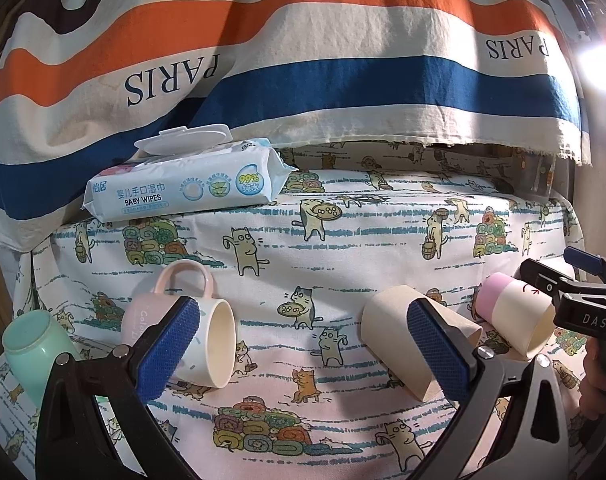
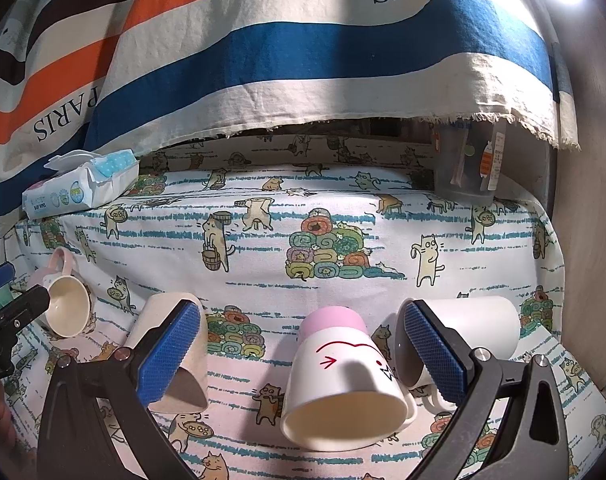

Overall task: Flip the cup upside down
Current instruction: 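Grasp the beige cup lying on its side with the left gripper and lift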

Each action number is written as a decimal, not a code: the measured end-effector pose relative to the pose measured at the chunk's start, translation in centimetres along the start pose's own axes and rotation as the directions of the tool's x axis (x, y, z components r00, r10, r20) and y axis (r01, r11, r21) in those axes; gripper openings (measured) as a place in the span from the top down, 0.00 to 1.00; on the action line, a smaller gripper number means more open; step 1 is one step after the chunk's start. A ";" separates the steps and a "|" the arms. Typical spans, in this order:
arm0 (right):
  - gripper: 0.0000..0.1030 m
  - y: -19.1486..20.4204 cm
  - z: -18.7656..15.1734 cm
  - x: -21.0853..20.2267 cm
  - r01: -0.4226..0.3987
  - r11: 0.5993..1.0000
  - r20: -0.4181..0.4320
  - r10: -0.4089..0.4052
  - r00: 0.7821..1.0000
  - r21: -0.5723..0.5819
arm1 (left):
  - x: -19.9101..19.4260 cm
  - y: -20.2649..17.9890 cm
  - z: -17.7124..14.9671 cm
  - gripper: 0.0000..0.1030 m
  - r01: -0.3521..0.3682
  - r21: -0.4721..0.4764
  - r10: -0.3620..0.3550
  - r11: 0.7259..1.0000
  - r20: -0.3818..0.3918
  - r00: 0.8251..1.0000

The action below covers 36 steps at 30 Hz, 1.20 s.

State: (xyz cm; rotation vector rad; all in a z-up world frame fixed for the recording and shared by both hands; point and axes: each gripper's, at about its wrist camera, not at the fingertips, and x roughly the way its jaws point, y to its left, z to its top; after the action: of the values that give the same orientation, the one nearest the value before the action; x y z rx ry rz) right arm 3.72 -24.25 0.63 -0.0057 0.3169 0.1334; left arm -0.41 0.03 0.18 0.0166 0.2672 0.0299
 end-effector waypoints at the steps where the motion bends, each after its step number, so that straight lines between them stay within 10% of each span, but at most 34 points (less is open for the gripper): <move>1: 0.00 0.0 0.0 0.0 0.000 1.000 -0.001 0.000 1.000 0.001 | 0.0 0.0 0.0 0.00 -0.004 0.003 0.004 1.000 0.002 1.000; 14: 0.00 -1.4 1.4 -1.4 -0.020 0.998 0.051 0.018 0.999 0.052 | -2.2 0.3 4.9 0.00 -0.127 0.024 0.127 0.992 0.019 0.992; 24: 0.00 -3.5 2.8 -2.8 -0.037 0.992 0.090 0.026 0.996 0.122 | 1.2 -3.7 7.0 0.00 -0.115 0.087 0.129 0.990 -0.177 0.976; 30: 0.00 -4.1 3.1 -3.3 0.031 0.992 0.124 -0.046 0.991 0.123 | 2.5 -5.0 7.7 0.00 -0.092 -0.055 0.077 0.994 -0.241 0.968; 36: 0.00 -4.4 3.0 -2.8 0.107 0.986 0.133 -0.124 0.983 0.131 | 6.0 -7.4 7.1 0.05 -0.047 -0.104 0.004 0.993 -0.378 0.926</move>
State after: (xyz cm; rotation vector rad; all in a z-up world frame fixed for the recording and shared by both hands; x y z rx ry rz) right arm 2.59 -28.95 4.31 0.1076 0.1823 -0.0014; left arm 7.51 -7.29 5.32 -0.0979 0.6522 0.0743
